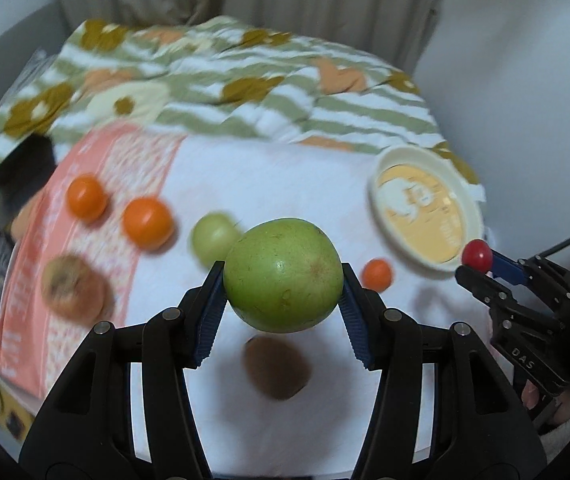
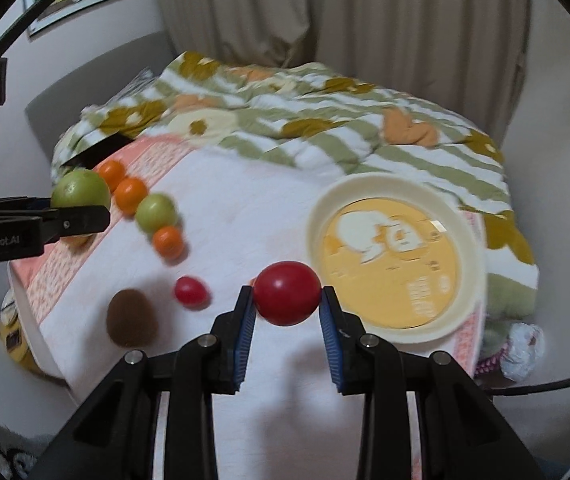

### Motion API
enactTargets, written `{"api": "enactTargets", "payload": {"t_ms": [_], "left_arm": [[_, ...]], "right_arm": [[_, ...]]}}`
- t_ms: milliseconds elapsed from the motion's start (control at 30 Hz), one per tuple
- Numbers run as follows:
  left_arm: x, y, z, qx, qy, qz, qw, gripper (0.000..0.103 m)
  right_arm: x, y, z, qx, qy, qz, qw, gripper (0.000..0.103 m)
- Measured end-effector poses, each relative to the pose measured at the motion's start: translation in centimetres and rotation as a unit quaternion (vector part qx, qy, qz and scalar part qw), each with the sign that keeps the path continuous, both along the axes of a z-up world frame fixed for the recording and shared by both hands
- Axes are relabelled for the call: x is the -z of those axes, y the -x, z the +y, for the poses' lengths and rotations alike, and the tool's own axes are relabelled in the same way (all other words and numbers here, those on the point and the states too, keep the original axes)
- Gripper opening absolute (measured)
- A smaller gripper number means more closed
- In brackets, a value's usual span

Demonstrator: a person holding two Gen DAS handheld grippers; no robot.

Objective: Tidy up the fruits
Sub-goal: 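Carry the green apple into the cream bowl and open the left tool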

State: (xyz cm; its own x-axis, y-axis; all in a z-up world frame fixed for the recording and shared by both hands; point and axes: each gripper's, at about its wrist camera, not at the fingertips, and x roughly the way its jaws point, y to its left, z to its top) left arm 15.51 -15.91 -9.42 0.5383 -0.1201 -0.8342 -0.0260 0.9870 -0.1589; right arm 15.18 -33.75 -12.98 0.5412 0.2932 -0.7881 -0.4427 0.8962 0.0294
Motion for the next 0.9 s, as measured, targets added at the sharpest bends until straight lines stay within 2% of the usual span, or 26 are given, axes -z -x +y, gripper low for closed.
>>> {"api": "enactTargets", "payload": {"t_ms": [167,367,600,900], "left_arm": [[-0.9,-3.7,-3.3,0.060,0.001,-0.011,0.9981,0.064],[-0.2,-8.8,-7.7,0.138,0.007,-0.004,0.9905,0.064],[2.3,-14.2,-12.7,0.218,0.002,0.018,0.9757,0.064],[6.5,-18.4,-17.6,0.280,-0.012,0.049,0.9587,0.064]], "right_arm": [[-1.3,-1.5,-2.5,0.047,0.002,-0.009,0.999,0.030],[-1.8,-3.7,-5.5,0.105,0.008,-0.012,0.994,0.030],[-1.0,-6.0,-8.3,0.175,-0.001,0.003,0.984,0.030],[0.6,-7.3,-10.7,0.239,-0.011,0.028,0.971,0.030]]}}
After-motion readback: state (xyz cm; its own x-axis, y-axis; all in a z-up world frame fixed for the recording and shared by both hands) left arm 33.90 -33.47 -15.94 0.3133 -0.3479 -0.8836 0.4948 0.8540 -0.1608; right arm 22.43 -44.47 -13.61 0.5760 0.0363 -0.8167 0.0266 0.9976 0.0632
